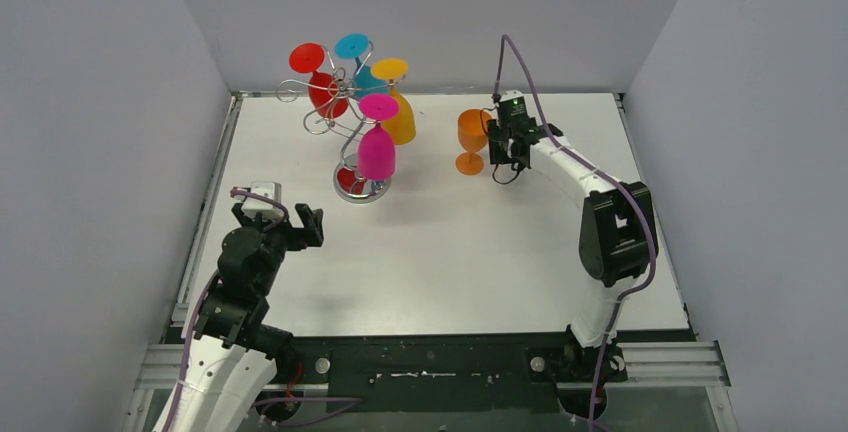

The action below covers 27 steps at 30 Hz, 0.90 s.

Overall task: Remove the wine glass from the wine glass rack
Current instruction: Place the wine glass at the center of the board.

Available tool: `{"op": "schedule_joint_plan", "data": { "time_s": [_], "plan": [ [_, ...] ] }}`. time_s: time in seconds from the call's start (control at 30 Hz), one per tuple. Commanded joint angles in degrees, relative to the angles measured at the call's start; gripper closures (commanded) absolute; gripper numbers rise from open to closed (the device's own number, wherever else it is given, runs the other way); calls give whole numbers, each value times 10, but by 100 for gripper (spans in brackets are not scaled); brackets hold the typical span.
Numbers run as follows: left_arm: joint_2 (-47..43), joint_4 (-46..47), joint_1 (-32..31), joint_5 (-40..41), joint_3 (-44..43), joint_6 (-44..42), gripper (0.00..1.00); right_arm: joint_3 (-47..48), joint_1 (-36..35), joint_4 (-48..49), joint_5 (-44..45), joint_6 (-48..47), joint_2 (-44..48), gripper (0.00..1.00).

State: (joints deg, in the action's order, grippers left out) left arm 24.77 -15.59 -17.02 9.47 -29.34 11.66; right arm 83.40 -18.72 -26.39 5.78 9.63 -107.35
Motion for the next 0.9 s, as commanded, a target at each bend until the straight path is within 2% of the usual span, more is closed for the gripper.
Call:
{"op": "schedule_joint_plan", "data": {
  "time_s": [0.0,0.33,0.6,0.73,0.87],
  "plan": [
    [3,35,7,-16,-3,4,15,-3,4,14,5,-9,49,64],
    [7,41,10,-37,-7,14,14,-62,3,36,-26,28,155,58],
    [17,71,10,-141,-31,69,14,-151,4,82,-110,90,276,55],
    [20,140,10,-220,-37,128,14,-215,4,168,-195,178,352,44],
    [42,185,10,-255,-59,150,14,-296,1,355,-331,319,402,34]
  ]
}}
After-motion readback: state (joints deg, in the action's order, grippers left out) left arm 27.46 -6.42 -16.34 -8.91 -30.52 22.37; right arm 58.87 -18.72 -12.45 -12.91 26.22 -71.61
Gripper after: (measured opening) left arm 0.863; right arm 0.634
